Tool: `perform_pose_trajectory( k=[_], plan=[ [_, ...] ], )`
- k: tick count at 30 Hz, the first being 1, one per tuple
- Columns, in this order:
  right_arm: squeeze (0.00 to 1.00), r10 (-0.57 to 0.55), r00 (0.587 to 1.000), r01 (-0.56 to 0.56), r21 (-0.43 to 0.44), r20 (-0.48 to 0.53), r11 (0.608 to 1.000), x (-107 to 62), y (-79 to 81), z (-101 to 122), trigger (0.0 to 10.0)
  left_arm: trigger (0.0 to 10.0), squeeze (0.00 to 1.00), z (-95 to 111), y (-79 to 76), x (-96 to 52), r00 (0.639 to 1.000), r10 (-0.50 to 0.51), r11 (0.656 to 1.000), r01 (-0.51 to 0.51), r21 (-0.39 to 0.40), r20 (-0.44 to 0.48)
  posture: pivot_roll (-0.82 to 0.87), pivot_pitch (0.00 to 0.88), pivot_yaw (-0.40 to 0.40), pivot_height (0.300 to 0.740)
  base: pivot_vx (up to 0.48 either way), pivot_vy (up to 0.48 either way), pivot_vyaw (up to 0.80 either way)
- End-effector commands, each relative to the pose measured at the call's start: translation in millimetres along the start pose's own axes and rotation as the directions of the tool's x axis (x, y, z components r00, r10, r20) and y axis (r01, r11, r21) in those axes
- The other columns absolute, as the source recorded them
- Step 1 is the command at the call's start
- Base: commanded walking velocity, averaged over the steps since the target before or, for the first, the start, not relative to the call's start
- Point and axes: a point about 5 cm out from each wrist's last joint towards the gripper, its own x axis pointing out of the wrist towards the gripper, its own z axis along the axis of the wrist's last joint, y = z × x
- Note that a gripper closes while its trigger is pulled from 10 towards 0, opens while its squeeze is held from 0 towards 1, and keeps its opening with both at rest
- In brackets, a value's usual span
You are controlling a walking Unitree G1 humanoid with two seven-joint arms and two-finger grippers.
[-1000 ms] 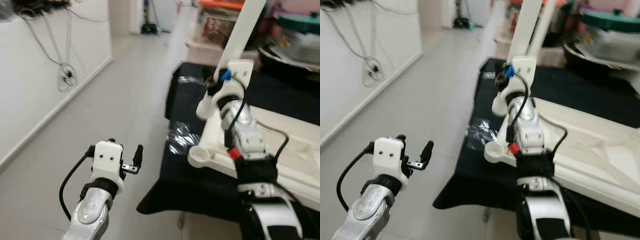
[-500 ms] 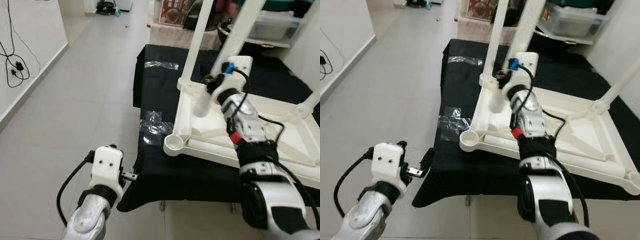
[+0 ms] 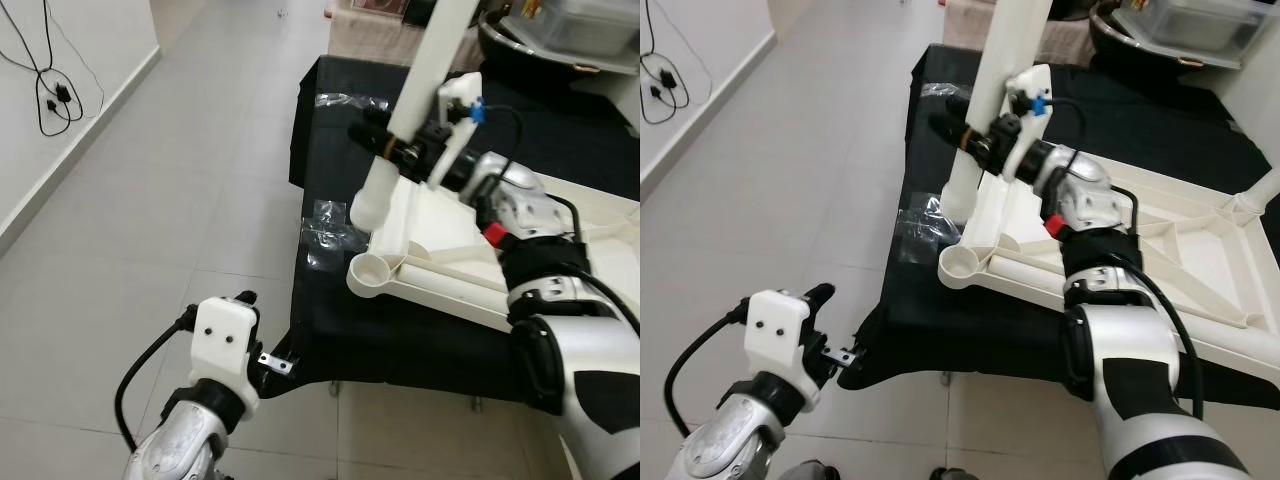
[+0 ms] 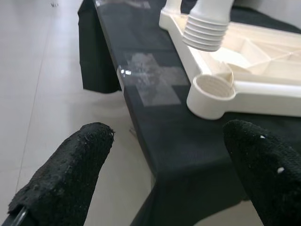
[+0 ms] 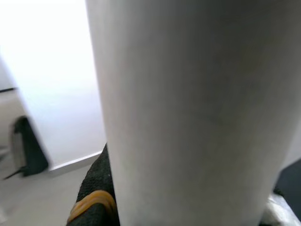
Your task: Building children table
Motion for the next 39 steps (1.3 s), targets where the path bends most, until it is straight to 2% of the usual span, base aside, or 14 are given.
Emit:
perform_pose_trajectory(
  k=[1, 5, 9, 13, 18, 28, 34, 35, 39],
  plan=[
    [0.00, 0.049, 0.999, -0.049, -0.032, 0.013, 0.998, -6.4, -1.4, 8, 10.0, 10.0, 0.00, 0, -1.4, -4.6, 1.000, -0.013, 1.000, 0.013, -0.005, -0.014, 0.15, 0.200, -0.134, 0.740, 0.000, 0.000, 0.00],
    [0.00, 0.104, 0.994, -0.104, -0.034, -0.016, 0.994, -18.7, -1.4, -1, 10.0, 10.0, 0.00, 2, -1.3, -9.8, 1.000, -0.016, 1.000, 0.016, -0.008, -0.025, 0.16, 0.208, -0.125, 0.740, 0.000, 0.000, 0.00],
    [0.00, 0.110, 0.994, -0.111, -0.034, -0.019, 0.993, -20.5, -1.2, -3, 10.0, 10.0, 0.00, 2, -1.9, -9.9, 0.999, -0.019, 1.000, 0.019, -0.010, -0.027, 0.16, 0.208, -0.125, 0.740, 0.000, 0.000, 0.00],
    [0.00, 0.181, 0.983, -0.182, -0.022, -0.038, 0.983, -23.6, 4.3, -14, 10.0, 10.0, 0.00, 5, -5.1, -13.9, 0.999, -0.040, 0.999, 0.040, -0.013, -0.031, 0.17, 0.215, -0.115, 0.740, 0.000, 0.000, 0.00],
    [0.00, 0.211, 0.976, -0.212, -0.018, -0.045, 0.977, -23.2, 6.8, -18, 10.0, 10.0, 0.00, 5, -5.4, -15.2, 0.998, -0.044, 0.999, 0.044, -0.010, -0.034, 0.17, 0.208, -0.113, 0.740, 0.000, 0.000, 0.00],
    [0.00, 0.337, 0.939, -0.337, 0.009, -0.064, 0.941, -16.8, 22.3, -40, 10.0, 10.0, 0.00, 7, -3.3, -18.3, 0.998, -0.044, 0.999, 0.044, 0.001, -0.047, 0.18, 0.221, -0.112, 0.740, 0.000, 0.000, 0.00],
    [0.00, 0.350, 0.935, -0.350, 0.014, -0.061, 0.937, -12.4, 25.6, -44, 10.0, 10.0, 0.00, 7, -3.1, -19.0, 0.998, -0.041, 0.999, 0.041, -0.001, -0.049, 0.18, 0.223, -0.111, 0.740, 0.000, 0.000, 0.00],
    [0.00, 0.348, 0.935, -0.348, 0.001, -0.072, 0.937, -5.5, 28.5, -48, 10.0, 10.0, 0.00, 8, -3.6, -19.7, 0.998, -0.040, 0.999, 0.040, -0.002, -0.050, 0.18, 0.229, -0.113, 0.740, 0.000, 0.000, 0.00],
    [0.00, 0.334, 0.940, -0.335, -0.011, -0.077, 0.942, -0.3, 29.1, -48, 10.0, 10.0, 0.00, 8, -3.6, -20.2, 0.998, -0.037, 0.999, 0.037, -0.001, -0.052, 0.18, 0.230, -0.114, 0.740, 0.000, 0.000, 0.00]
  ],
)
